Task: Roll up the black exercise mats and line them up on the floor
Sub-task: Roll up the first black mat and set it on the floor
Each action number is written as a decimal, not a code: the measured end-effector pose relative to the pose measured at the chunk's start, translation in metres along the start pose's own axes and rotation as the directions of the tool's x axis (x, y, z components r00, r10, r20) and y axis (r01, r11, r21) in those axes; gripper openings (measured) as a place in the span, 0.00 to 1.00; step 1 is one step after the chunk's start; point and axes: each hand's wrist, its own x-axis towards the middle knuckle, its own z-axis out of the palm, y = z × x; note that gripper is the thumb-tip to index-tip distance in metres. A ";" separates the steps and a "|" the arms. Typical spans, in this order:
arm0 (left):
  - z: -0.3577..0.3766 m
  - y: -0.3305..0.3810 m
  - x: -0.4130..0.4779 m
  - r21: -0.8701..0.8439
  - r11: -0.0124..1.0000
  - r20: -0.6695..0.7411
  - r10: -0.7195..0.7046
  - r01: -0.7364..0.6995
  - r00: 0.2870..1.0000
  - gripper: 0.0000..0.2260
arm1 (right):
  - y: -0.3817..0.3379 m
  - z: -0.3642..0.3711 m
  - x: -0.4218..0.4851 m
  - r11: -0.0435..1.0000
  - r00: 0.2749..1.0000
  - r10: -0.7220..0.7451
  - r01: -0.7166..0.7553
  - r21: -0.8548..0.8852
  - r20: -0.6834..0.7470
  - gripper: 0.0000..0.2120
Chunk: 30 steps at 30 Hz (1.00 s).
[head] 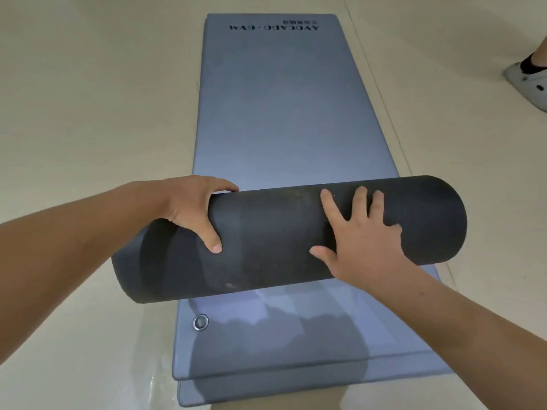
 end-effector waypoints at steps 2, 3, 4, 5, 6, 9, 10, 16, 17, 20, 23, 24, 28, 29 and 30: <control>0.014 -0.008 -0.010 0.025 1.000 -0.166 0.016 -0.012 0.986 0.53 | 0.007 0.004 0.008 0.999 1.000 0.002 -0.002 0.053 -0.010 0.48; 0.023 -0.016 -0.017 0.025 0.999 -0.227 0.042 -0.037 0.973 0.53 | 0.010 0.007 0.011 0.996 1.000 -0.005 0.007 0.085 -0.022 0.46; 0.030 -0.026 -0.024 0.043 0.997 -0.250 0.066 -0.057 0.966 0.54 | 0.013 0.010 0.014 0.992 0.998 -0.010 0.016 0.123 -0.056 0.44; 0.034 -0.035 -0.029 0.087 0.994 -0.236 0.089 -0.070 0.968 0.56 | 0.013 0.013 0.014 0.987 0.994 -0.006 0.023 0.157 -0.110 0.42; 0.034 -0.043 -0.033 0.134 0.989 -0.199 0.091 -0.065 0.976 0.59 | 0.012 0.017 0.012 0.983 0.985 0.010 0.022 0.185 -0.171 0.40; 0.019 -0.052 -0.033 0.154 0.988 -0.121 0.040 -0.021 0.992 0.61 | 0.005 0.029 0.003 0.969 0.982 0.067 -0.021 0.248 -0.176 0.44; 0.015 -0.052 -0.030 0.153 0.988 -0.116 0.046 -0.028 0.992 0.60 | 0.004 0.033 0.002 0.956 0.992 0.076 -0.043 0.291 -0.105 0.48; 0.017 -0.050 -0.029 0.054 0.999 -0.085 0.014 -0.009 0.996 0.57 | -0.021 0.026 0.022 0.880 0.988 0.128 -0.154 0.450 0.087 0.67; 0.018 -0.049 -0.033 0.033 0.999 -0.081 -0.002 0.005 0.997 0.56 | -0.021 0.024 0.030 0.879 0.991 0.110 -0.135 0.456 0.081 0.68; 0.037 -0.036 -0.049 -0.051 0.998 -0.078 -0.047 0.043 0.996 0.51 | -0.006 0.015 0.058 0.867 0.998 -0.045 0.017 0.498 0.045 0.67; 0.070 -0.015 -0.060 -0.096 0.991 -0.150 -0.107 0.093 0.983 0.46 | 0.009 0.010 0.079 0.837 0.983 -0.152 0.183 0.516 -0.102 0.63; 0.076 -0.008 -0.061 -0.113 0.987 -0.168 -0.130 0.112 0.977 0.46 | 0.012 0.013 0.079 0.835 0.974 -0.137 0.211 0.508 -0.179 0.62; 0.080 0.004 -0.059 -0.149 0.979 -0.152 -0.163 0.141 0.975 0.48 | -0.002 0.057 0.039 0.599 0.975 0.095 0.105 0.794 -0.201 0.51; 0.080 0.005 -0.060 -0.126 0.983 -0.140 -0.148 0.131 0.979 0.48 | -0.012 0.065 0.025 0.484 0.993 0.089 0.021 0.875 -0.073 0.47; 0.079 0.005 -0.060 -0.096 0.989 -0.133 -0.128 0.116 0.983 0.48 | -0.023 0.069 0.014 0.383 0.997 0.058 -0.060 0.922 0.041 0.43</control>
